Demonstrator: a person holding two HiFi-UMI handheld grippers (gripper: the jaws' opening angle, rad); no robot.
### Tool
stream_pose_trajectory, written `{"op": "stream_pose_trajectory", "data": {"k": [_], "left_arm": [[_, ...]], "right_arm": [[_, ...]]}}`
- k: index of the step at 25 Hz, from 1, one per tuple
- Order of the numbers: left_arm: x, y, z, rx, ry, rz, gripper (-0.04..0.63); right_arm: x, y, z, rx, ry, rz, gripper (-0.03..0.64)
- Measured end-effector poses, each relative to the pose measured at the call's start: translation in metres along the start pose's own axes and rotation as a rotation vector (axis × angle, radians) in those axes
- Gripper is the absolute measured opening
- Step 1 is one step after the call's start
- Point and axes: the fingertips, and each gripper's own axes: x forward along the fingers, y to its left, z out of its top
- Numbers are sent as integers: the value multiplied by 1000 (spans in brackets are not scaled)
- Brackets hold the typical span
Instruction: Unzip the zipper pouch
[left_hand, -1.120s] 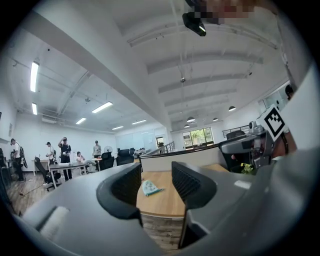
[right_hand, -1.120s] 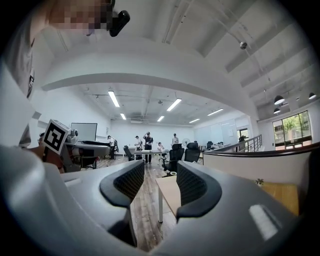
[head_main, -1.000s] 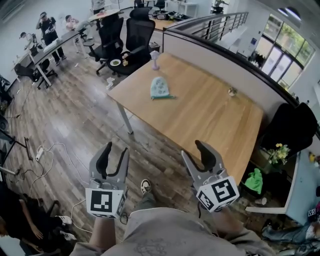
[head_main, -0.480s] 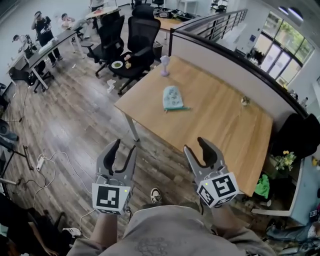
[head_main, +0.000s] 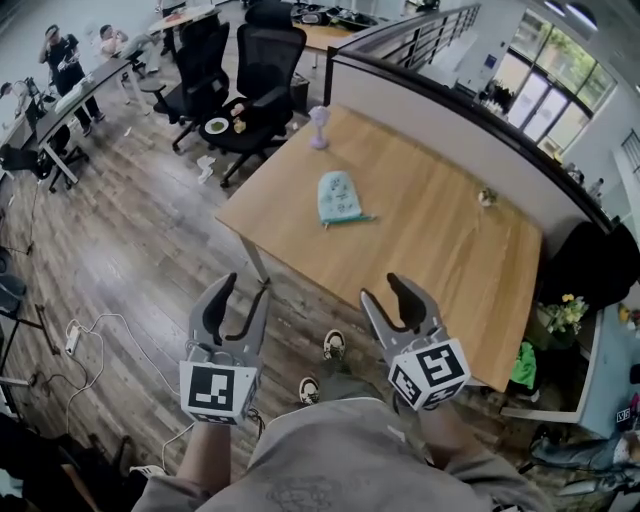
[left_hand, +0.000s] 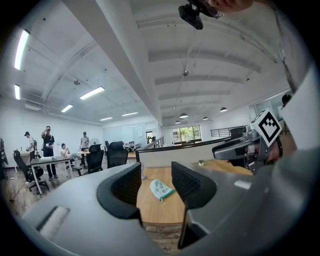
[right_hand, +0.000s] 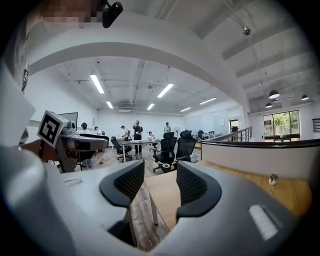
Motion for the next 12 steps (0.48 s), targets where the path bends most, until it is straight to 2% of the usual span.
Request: {"op": "stream_pose_trajectory", "data": {"k": [3, 6, 9, 12], "left_arm": [[21, 4, -2, -4, 21, -6, 179], [47, 14, 2, 23, -1, -10, 179], [78, 28, 7, 15, -9, 11, 160], [116, 33, 10, 16, 39, 10, 150]], "right_arm": [[16, -14, -1, 9, 3, -3, 187], [38, -31, 1, 18, 9, -1, 187], [64, -51, 6, 33, 8, 9, 187], [91, -75, 12, 40, 4, 25, 187]]}}
